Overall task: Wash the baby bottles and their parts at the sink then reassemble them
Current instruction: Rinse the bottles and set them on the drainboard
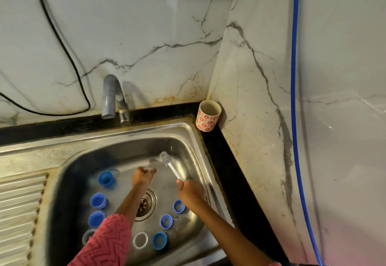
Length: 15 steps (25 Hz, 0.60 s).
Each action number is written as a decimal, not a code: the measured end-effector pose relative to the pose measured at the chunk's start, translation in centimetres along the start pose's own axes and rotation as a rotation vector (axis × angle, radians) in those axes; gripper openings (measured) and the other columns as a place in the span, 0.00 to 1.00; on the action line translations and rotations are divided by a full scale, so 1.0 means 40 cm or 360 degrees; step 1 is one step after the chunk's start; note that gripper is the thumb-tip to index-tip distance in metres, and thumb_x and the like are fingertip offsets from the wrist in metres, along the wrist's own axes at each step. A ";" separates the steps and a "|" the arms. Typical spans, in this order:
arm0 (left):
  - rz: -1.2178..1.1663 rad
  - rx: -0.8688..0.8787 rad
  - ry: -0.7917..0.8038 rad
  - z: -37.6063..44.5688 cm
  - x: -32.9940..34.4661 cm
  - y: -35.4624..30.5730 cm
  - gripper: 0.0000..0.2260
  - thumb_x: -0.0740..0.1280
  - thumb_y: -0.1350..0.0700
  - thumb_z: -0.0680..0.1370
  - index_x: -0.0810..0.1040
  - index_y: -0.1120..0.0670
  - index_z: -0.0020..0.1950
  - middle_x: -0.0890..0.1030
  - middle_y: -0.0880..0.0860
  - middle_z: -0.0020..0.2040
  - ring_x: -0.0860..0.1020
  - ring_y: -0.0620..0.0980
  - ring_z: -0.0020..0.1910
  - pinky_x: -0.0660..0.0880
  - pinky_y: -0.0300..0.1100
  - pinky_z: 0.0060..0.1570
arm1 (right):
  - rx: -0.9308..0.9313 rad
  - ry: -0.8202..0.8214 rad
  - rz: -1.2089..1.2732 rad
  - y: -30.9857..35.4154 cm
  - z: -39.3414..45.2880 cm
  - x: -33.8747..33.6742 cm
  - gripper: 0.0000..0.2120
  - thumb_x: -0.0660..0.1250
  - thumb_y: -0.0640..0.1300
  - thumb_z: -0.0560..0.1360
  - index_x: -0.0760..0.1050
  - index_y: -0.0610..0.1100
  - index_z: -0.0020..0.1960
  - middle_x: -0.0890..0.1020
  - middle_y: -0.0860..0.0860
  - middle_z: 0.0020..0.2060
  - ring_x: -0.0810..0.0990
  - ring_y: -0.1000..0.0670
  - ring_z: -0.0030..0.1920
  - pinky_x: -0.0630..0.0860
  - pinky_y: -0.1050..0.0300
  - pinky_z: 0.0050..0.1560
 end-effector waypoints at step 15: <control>-0.0010 0.0357 -0.0088 -0.107 -0.382 -0.211 0.14 0.64 0.48 0.78 0.76 0.60 0.49 0.78 0.63 0.47 0.74 0.55 0.44 0.73 0.50 0.47 | -0.0172 0.0016 0.0171 0.179 -0.098 0.012 0.24 0.47 0.55 0.82 0.73 0.42 0.64 0.77 0.45 0.62 0.76 0.45 0.62 0.72 0.57 0.57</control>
Point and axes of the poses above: each hand's wrist, its own z-axis towards the middle knuckle, its own x-axis out of the palm, y = z × x, the point moved 4 cm from there along z, towards the middle knuckle
